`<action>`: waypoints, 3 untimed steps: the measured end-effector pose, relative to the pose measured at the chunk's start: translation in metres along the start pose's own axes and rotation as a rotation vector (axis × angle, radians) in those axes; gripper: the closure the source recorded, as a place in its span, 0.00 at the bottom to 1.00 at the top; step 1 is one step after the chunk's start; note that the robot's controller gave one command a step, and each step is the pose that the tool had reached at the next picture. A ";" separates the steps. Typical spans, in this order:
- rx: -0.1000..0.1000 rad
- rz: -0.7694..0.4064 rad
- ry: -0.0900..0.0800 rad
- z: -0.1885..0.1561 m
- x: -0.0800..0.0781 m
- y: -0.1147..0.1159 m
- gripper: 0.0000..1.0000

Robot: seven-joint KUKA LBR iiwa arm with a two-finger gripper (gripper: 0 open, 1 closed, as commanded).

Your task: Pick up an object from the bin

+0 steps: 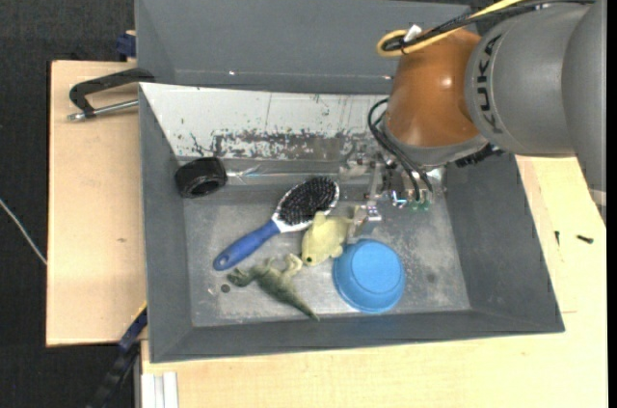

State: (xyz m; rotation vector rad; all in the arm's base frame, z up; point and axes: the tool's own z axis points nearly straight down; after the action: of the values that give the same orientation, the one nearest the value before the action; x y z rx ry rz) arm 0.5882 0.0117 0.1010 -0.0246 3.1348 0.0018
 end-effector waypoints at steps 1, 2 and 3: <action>0.001 0.219 0.004 0.026 -0.001 0.017 0.00; 0.001 0.217 0.002 0.024 -0.002 0.018 0.00; 0.000 0.216 0.001 0.022 -0.003 0.018 1.00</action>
Offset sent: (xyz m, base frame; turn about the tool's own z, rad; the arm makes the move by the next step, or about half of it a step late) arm -0.0019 0.0172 -0.0310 0.2196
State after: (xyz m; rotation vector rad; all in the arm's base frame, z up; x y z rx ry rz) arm 0.5914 0.0298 0.0794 0.3143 3.1199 0.0023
